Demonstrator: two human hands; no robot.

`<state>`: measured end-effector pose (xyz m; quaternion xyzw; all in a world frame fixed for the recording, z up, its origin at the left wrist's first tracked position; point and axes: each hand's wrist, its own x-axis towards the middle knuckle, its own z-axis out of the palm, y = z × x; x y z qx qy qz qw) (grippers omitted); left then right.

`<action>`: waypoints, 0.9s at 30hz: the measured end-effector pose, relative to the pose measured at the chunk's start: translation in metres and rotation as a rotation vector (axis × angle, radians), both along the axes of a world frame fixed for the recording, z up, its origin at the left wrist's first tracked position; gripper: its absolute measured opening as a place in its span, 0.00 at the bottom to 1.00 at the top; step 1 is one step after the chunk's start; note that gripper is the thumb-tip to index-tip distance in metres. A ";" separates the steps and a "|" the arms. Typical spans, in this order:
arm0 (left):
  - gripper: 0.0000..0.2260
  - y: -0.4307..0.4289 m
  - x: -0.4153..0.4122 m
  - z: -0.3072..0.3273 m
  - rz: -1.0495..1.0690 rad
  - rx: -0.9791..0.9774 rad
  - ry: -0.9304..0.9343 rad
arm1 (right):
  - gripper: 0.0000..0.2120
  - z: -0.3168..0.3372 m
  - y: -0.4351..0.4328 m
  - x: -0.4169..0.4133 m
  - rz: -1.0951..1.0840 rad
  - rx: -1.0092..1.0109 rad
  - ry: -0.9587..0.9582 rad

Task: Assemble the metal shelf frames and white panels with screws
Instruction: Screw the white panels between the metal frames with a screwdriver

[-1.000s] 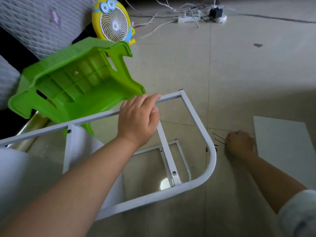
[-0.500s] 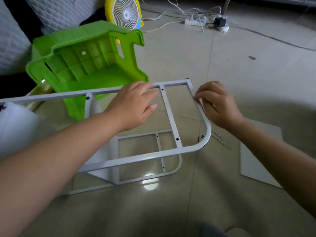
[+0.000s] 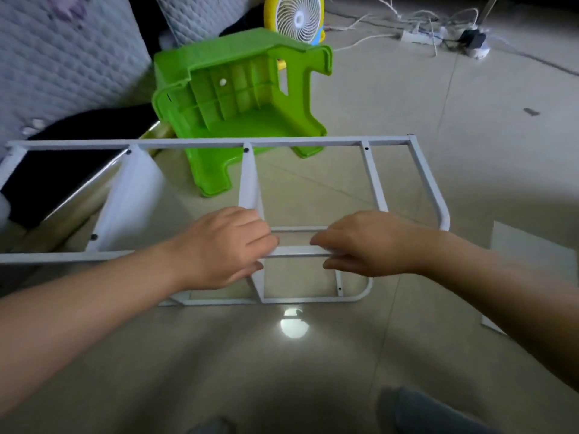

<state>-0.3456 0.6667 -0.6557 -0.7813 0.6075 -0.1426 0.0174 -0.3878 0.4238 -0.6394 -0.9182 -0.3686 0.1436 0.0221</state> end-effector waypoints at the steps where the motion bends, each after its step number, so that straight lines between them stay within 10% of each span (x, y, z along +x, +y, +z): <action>1: 0.06 -0.001 -0.003 0.002 0.016 0.001 -0.043 | 0.13 -0.002 0.004 0.000 -0.009 -0.035 0.025; 12: 0.11 -0.055 0.025 0.045 0.932 0.038 0.078 | 0.19 0.050 -0.026 0.082 -0.323 0.273 0.219; 20: 0.16 -0.071 0.095 0.048 0.984 0.004 0.082 | 0.19 0.029 -0.021 0.134 -0.387 0.048 -0.487; 27: 0.11 -0.069 0.109 0.054 0.992 -0.003 0.215 | 0.23 0.042 -0.018 0.140 -0.456 -0.041 -0.335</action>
